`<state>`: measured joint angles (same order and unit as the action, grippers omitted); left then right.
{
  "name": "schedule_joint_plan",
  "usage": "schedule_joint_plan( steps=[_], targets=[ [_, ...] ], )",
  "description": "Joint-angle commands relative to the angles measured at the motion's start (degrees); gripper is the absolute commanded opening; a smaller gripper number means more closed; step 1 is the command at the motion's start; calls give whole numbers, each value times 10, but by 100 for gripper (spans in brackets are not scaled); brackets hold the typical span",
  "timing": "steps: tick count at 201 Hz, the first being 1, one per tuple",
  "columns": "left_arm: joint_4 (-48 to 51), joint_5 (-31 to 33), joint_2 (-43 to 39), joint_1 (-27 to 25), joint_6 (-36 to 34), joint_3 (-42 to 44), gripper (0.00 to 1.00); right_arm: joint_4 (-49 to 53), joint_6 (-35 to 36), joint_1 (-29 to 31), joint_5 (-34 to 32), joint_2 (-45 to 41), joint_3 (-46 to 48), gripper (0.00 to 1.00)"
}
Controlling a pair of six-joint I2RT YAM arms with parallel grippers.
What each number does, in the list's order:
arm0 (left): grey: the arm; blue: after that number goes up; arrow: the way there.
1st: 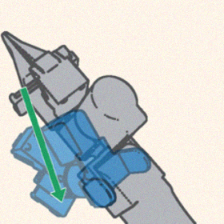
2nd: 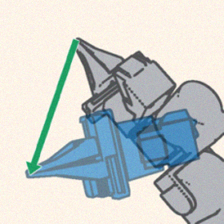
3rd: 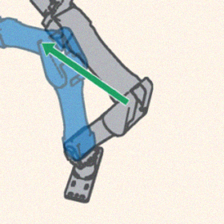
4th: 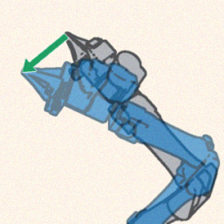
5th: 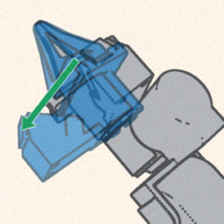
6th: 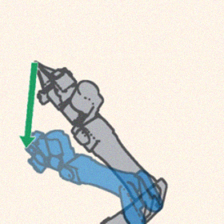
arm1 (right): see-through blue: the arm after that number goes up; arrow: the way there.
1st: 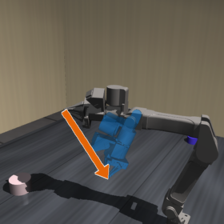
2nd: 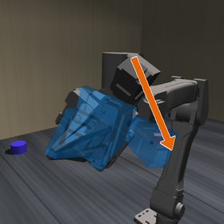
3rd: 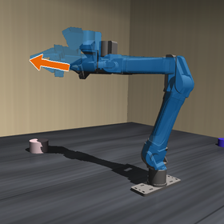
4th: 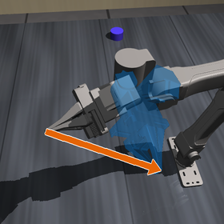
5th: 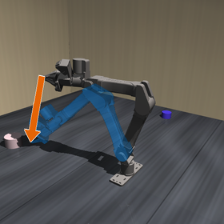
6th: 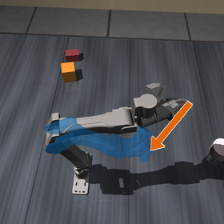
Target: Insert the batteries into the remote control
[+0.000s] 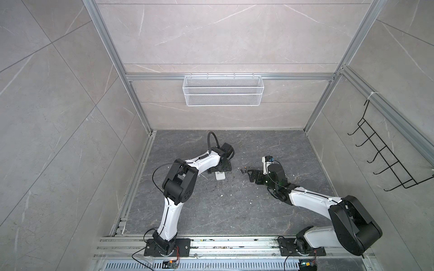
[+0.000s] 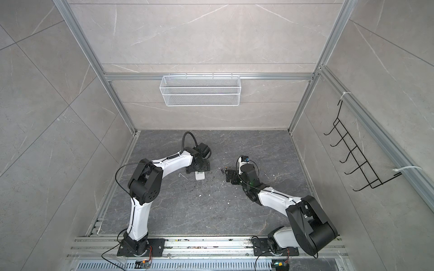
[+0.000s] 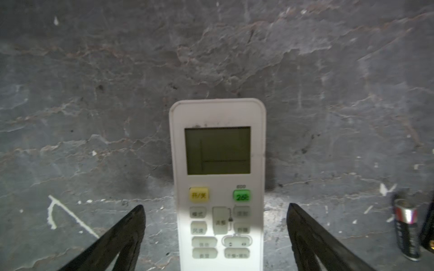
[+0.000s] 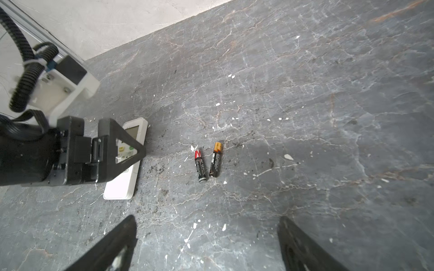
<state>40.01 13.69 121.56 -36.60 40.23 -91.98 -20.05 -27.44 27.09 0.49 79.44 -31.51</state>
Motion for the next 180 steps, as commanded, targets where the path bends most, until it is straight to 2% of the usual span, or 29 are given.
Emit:
schedule_joint_plan(
  steps=[1, 13, 19, 51, 77, 85, 101, 122, 139, 156, 180],
  targets=[
    [28, 16, 4, 3, -10, -14, 94, -5, 7, 5, -6, 3, -15, 93],
    [22, 7, 8, 3, -10, -12, 91, 3, 5, 9, -28, -2, -15, 94],
    [18, 3, 8, 3, -10, -11, 90, 7, 2, 9, -41, -4, -13, 99],
    [6, -4, 9, 3, -2, -1, 80, 15, -45, 12, -134, -15, -6, 99],
    [6, -4, 14, 3, -2, -7, 76, -50, -63, 17, -203, 5, 21, 99],
    [5, -4, 16, 3, -3, -10, 75, -76, -100, 19, -245, 13, 37, 99],
    [1, -4, 21, 4, -3, -14, 74, -133, -152, 20, -274, 20, 72, 99],
    [-4, -4, 28, 4, 6, -18, 72, -112, -135, 20, -253, 13, 59, 99],
    [-8, -1, 30, 5, 16, -18, 71, -94, -66, 22, -204, 5, 39, 99],
    [-16, 1, 28, 6, 21, -16, 72, -94, -40, 27, -183, 8, 36, 99],
    [-38, -16, 23, 13, 26, -15, 81, -82, -38, 28, -164, 9, 29, 99]
  ],
)
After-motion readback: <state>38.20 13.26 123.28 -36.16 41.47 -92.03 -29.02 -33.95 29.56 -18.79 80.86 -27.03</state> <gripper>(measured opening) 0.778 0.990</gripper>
